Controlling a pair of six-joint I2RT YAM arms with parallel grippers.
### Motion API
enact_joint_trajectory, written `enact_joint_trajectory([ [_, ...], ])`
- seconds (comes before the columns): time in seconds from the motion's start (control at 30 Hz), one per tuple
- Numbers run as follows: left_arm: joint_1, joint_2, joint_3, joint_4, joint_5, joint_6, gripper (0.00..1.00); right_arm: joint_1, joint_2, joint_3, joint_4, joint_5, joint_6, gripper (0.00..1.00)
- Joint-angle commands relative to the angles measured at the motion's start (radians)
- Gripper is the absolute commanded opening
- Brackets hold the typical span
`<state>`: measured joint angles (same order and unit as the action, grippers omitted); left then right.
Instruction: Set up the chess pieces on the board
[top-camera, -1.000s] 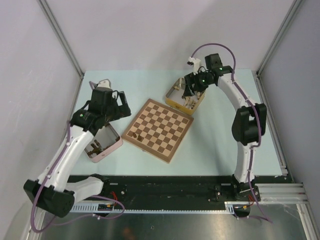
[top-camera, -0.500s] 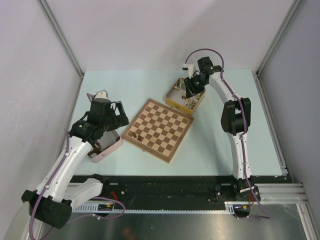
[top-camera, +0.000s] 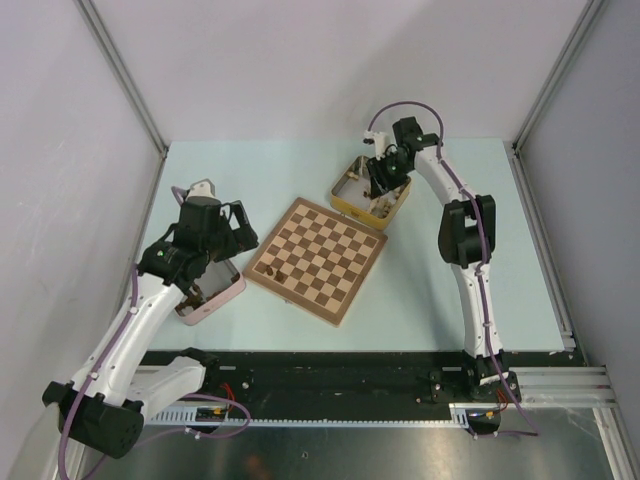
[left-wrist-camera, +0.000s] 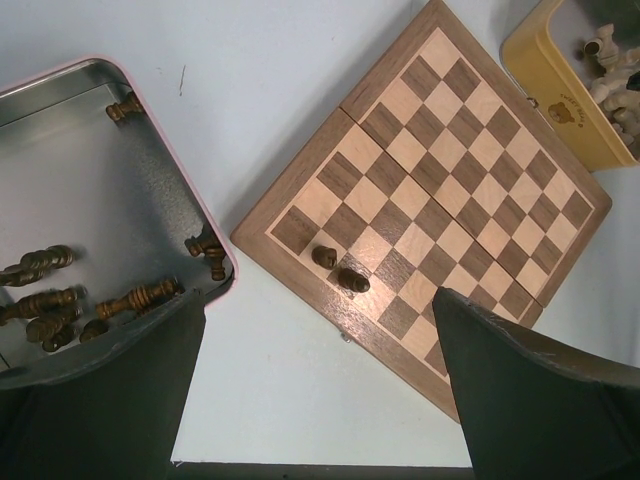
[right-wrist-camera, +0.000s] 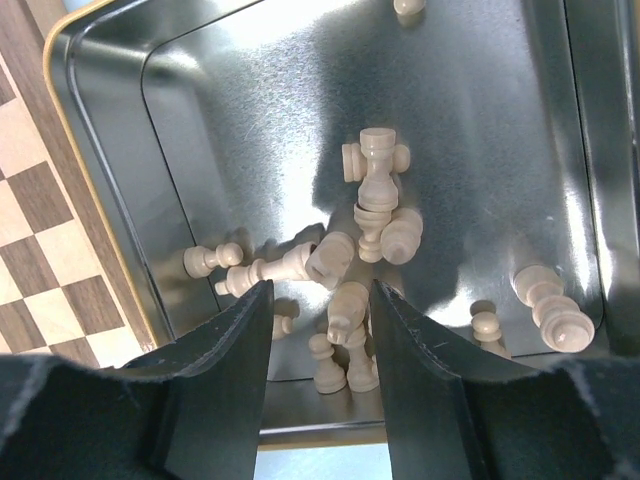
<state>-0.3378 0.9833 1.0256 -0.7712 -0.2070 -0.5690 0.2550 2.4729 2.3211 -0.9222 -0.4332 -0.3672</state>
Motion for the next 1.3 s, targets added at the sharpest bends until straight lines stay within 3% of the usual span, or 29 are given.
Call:
enact_joint_trajectory([
  [0.0, 0.006, -0.018, -0.012, 0.027, 0.003, -0.025, 1.0, 0.001, 0.023, 0.057, 0.009, 0.004, 0.002, 0.49],
  [0.43, 0.006, -0.029, -0.022, 0.029, 0.015, -0.035, 1.0, 0.009, 0.054, 0.081, 0.02, 0.005, -0.009, 0.46],
  [0.83, 0.006, -0.035, -0.019, 0.029, 0.018, -0.037, 1.0, 0.012, 0.028, 0.075, 0.019, -0.01, -0.035, 0.14],
  [1.27, 0.006, -0.051, -0.018, 0.032, 0.021, -0.034, 1.0, -0.017, -0.192, -0.017, 0.076, -0.084, -0.039, 0.07],
])
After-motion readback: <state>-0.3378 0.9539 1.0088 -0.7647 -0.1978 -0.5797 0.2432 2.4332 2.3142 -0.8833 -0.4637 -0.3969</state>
